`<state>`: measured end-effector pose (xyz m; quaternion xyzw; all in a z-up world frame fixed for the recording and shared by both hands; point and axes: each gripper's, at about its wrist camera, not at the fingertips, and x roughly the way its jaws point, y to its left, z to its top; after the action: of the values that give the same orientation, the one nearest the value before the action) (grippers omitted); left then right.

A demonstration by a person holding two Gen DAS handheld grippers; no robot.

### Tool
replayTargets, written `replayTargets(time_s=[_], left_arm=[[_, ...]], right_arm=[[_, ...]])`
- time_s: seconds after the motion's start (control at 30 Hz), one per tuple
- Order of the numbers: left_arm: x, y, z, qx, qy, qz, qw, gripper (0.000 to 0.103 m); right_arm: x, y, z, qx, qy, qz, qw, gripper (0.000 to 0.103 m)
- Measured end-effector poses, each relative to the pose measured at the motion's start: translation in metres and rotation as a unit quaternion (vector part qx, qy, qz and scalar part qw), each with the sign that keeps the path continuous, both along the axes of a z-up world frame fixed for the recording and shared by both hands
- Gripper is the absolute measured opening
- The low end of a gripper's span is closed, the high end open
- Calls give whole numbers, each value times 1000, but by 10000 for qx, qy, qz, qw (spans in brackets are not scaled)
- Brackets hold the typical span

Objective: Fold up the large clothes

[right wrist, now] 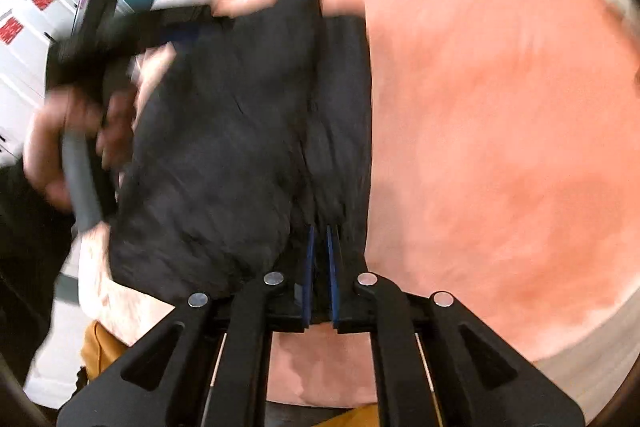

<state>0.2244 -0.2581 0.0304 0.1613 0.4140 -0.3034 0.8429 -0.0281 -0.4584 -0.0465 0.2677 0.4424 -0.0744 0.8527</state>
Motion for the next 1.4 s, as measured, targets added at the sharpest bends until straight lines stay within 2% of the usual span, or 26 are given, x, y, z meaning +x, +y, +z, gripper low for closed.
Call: replayTargets(time_s=[0.07,0.13,0.23,0.27,0.33,0.43,0.5,0.57,0.63,0.77,0.9,1.07,1.2,1.3,1.33,1.37,1.4], left_arm=[[-9,33,23,-246,-3,97,9997,57],[-18,65,36,-280,30,204,9994,58],[-27,104,36,-419,450,389,9974,58],[-32,118,29,-447,716,450,9954,58],[-43,124,20,-407,909,471,9939,58],[-56,125,0,-237,1057,415,9932,58],[-60,122,-16,-137,1197,414,9919,58],[-63,120,-23,-179,1130,451,9924,61],[-67,117,-27,-146,1003,414,9940,65],[-73,106,-35,-40,799,395,9960,73],[-69,100,-43,-77,769,466,9959,80],[-71,94,-48,24,597,431,9973,83],[-69,95,-52,47,568,476,9972,89],[-56,111,-48,-243,1007,634,9926,89],[-51,124,-43,-413,1221,768,9887,89],[-48,136,-38,-575,1278,934,9857,88],[-46,146,-34,-705,1270,1066,9836,87]], right_arm=[[5,-3,39,-247,-344,-20,9991,6],[21,3,71,-514,-543,144,9971,6],[53,19,89,-889,-612,518,9928,4],[61,24,84,-982,-576,579,9918,4],[86,22,73,-1035,-400,573,9922,4],[112,3,50,-915,-140,247,9954,4],[114,-1,29,-812,50,84,9967,4],[124,-8,-7,-584,378,-16,9976,0],[125,-9,-33,-456,490,26,9978,0],[119,-10,-52,-287,373,-103,9988,0],[111,-19,-65,73,186,-223,9996,0],[100,-36,-77,682,-53,-306,9972,0],[96,-32,-74,560,-86,-304,9979,0],[87,-24,-47,179,-28,-299,9994,0],[77,-21,-31,64,-88,-325,9994,3],[68,-19,-21,50,-210,-342,9992,15],[55,-20,-10,45,-377,-388,9985,40]])
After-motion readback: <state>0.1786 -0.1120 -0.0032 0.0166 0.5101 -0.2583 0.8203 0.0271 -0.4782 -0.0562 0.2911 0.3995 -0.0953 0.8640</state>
